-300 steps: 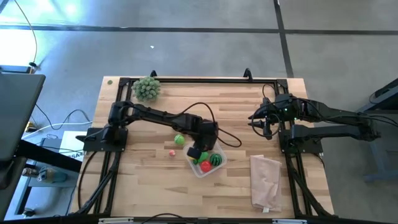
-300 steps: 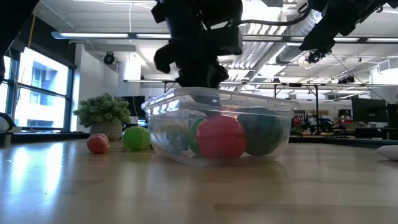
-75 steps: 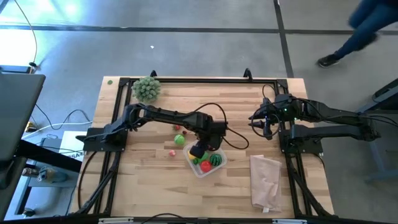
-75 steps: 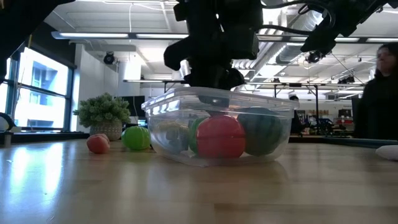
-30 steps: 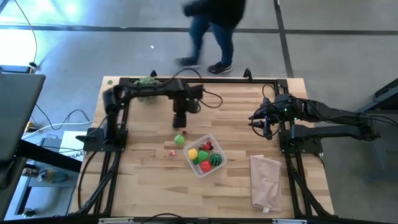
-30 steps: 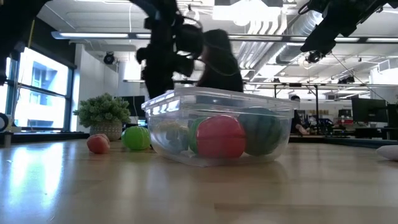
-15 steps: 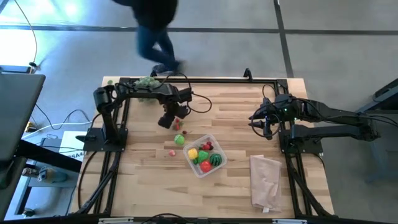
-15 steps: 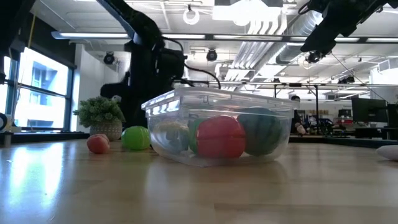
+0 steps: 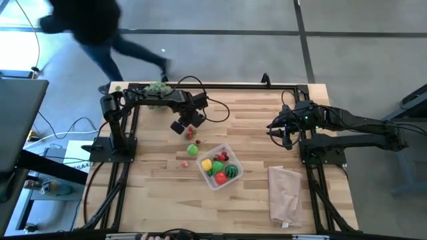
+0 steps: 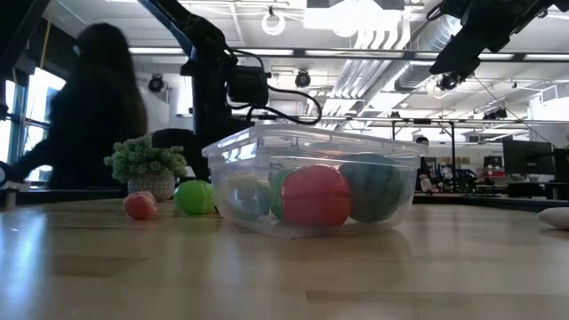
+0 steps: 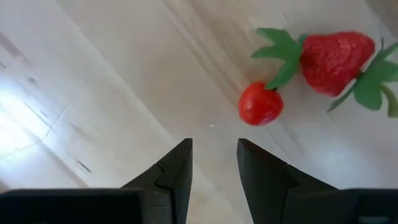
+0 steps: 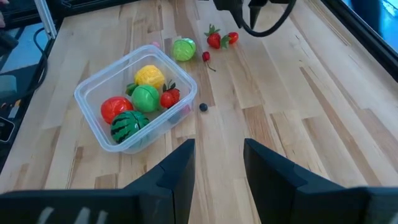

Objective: Pick and placing Produce into tupperware
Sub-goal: Put the red cherry into the transparent bin

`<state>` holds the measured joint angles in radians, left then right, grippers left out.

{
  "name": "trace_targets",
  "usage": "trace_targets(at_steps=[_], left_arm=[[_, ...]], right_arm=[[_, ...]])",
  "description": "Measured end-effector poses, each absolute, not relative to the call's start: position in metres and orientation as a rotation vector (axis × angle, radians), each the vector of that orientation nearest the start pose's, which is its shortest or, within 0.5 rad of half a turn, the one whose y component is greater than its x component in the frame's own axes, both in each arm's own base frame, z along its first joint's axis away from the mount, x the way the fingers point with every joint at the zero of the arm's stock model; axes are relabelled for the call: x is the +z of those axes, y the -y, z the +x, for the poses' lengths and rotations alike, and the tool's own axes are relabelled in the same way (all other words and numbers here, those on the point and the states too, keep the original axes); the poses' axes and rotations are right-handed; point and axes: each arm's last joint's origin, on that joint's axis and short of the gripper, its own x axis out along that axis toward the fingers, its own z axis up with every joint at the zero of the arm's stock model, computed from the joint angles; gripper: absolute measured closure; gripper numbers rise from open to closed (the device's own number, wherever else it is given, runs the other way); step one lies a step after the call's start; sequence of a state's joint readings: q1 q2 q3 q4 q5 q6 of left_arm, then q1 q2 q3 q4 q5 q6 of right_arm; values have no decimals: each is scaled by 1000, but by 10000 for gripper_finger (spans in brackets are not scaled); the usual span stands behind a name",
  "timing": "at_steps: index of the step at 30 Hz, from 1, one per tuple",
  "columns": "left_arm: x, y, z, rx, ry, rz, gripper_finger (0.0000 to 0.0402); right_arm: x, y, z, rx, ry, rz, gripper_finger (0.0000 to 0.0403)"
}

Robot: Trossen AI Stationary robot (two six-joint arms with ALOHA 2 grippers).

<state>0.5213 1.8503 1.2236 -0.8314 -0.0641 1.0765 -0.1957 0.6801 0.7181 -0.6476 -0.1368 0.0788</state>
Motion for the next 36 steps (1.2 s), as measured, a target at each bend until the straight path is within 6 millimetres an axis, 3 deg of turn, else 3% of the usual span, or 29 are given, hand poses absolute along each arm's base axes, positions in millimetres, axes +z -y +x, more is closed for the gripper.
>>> trace_targets(at_steps=[10,19,36], left_arm=[[162,-167,287,-412,-1509,583,284],[158,-150,295,-505,-1472,646,284],[158,-148,299,-435,-1448,586,284]], right_arm=[[284,23,135,-81,-599,177,274],[284,23,135,-81,-599,177,274],[284,23,134,-81,-599,177,274]])
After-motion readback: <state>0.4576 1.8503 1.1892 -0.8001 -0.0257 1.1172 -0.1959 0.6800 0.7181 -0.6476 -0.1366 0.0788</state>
